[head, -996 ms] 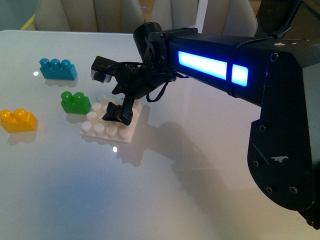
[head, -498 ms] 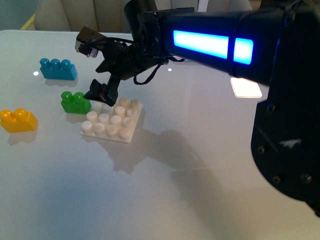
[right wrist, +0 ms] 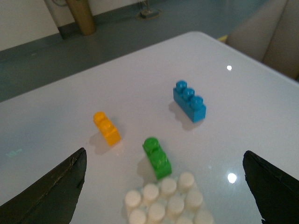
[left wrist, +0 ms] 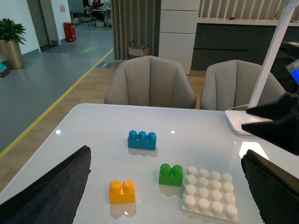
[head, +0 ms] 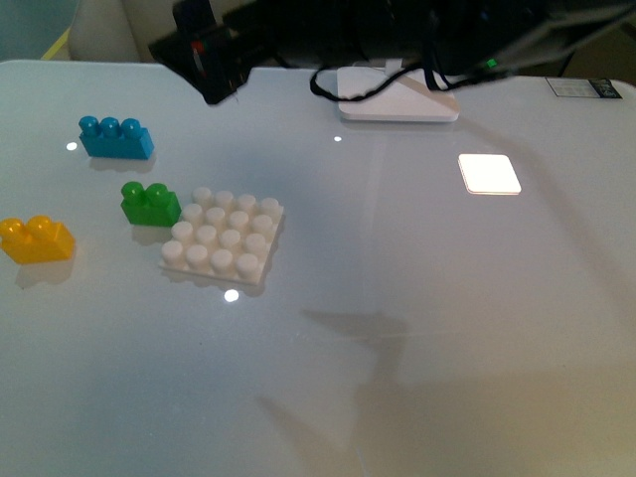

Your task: Insert yellow block into base center

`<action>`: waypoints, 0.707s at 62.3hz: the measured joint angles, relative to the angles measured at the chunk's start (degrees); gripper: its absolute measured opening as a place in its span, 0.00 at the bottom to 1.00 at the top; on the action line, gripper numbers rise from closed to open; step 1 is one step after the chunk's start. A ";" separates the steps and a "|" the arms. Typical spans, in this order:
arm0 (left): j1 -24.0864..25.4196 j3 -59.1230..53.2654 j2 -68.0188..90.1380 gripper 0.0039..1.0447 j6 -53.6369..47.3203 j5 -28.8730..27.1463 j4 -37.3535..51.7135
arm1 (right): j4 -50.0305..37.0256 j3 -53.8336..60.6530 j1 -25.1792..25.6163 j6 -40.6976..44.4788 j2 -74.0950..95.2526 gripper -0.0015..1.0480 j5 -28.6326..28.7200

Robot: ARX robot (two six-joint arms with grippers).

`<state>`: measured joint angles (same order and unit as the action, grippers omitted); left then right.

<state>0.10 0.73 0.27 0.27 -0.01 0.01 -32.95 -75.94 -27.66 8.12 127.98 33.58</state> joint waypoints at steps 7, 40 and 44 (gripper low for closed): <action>0.00 0.00 0.00 0.93 0.00 0.00 0.00 | -5.86 8.85 2.19 -4.44 -5.27 0.92 -4.83; 0.00 0.00 0.00 0.93 -0.02 0.07 0.00 | -27.93 42.45 6.16 -10.16 -32.85 0.67 -50.75; 0.00 0.00 0.00 0.93 0.00 -0.04 0.00 | -28.96 46.71 8.24 -9.70 -36.30 0.57 -52.22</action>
<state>0.10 0.73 0.27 0.27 -0.05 0.01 -61.91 -29.23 -19.42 -1.58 91.68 -18.63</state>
